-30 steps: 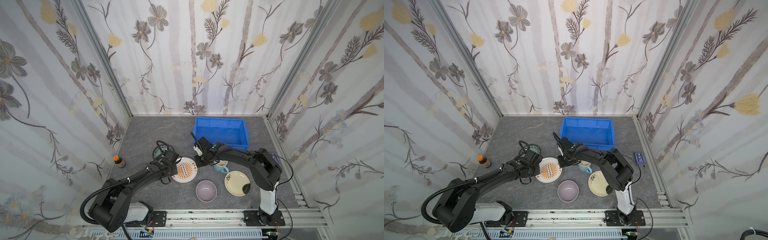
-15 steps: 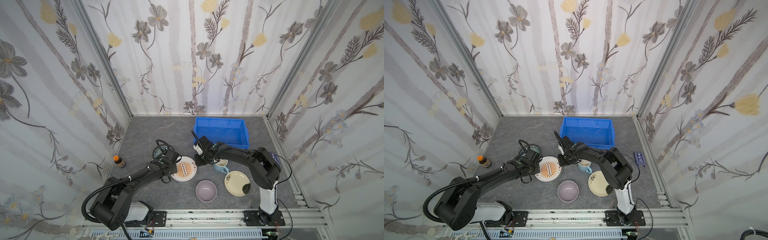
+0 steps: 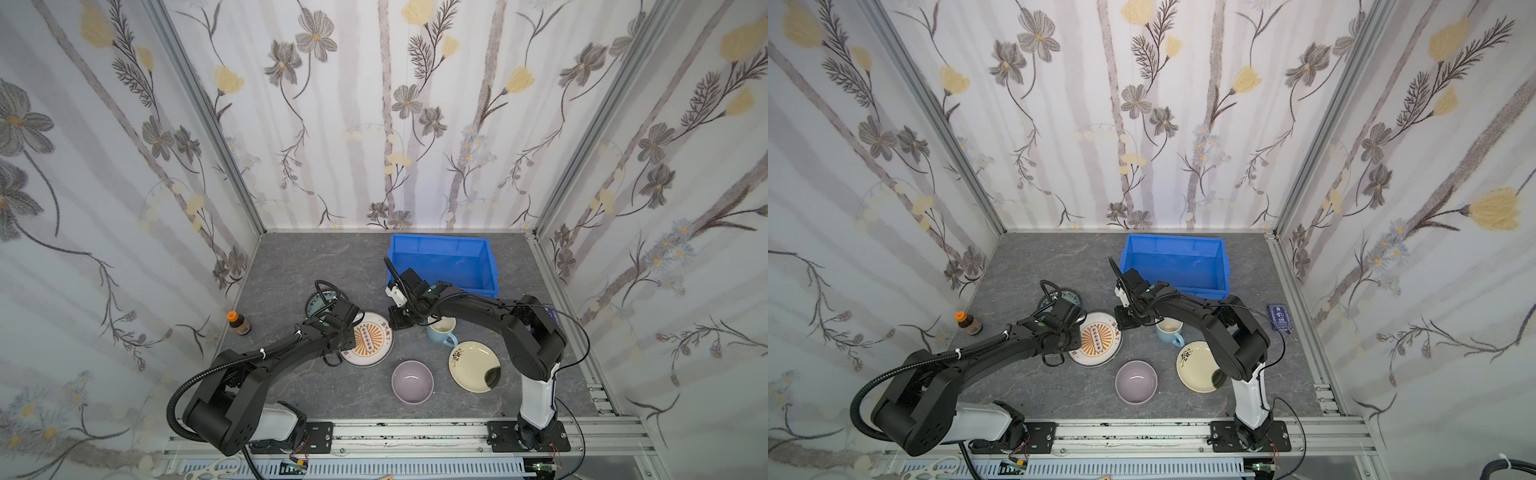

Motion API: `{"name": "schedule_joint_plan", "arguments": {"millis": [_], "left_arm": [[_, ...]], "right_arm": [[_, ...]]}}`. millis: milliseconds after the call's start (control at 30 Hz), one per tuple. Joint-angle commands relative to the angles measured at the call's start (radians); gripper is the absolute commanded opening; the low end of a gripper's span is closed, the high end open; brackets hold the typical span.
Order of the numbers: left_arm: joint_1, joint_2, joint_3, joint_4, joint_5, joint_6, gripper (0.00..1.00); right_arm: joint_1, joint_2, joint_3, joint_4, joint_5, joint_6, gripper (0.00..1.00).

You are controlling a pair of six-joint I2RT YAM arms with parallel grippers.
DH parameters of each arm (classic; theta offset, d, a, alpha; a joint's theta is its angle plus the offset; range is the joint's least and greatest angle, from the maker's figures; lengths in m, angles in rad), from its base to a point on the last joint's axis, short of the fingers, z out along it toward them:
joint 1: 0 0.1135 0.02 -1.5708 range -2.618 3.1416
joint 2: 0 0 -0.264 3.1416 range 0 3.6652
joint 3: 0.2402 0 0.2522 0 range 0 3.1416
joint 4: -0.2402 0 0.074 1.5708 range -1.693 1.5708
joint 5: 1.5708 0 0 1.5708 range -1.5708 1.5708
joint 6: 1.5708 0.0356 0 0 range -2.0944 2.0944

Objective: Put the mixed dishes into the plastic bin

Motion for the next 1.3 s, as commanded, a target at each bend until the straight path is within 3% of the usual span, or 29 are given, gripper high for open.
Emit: {"name": "schedule_joint_plan", "arguments": {"millis": [0, 167, 367, 600, 767, 1267], "left_arm": [[-0.003, -0.020, -0.002, 0.042, 0.107, -0.002, 0.42], [-0.003, -0.031, -0.002, 0.036, 0.102, 0.002, 0.40], [-0.002, -0.011, -0.005, 0.043, 0.113, -0.001, 0.21], [-0.003, -0.006, -0.005, 0.043, 0.111, -0.003, 0.10], [-0.003, 0.005, -0.006, 0.048, 0.115, -0.005, 0.08], [-0.003, 0.033, 0.002, 0.046, 0.118, -0.006, 0.03]], "right_arm": [[0.011, -0.004, 0.014, 0.074, -0.156, -0.032, 0.00], [0.008, 0.003, 0.013, 0.071, -0.144, -0.033, 0.00], [0.000, 0.019, -0.003, 0.071, -0.135, -0.035, 0.00], [-0.012, 0.022, -0.021, 0.072, -0.115, -0.038, 0.06], [-0.019, 0.004, -0.037, 0.074, -0.100, -0.037, 0.16], [-0.026, -0.025, -0.058, 0.067, -0.080, -0.034, 0.19]]}}
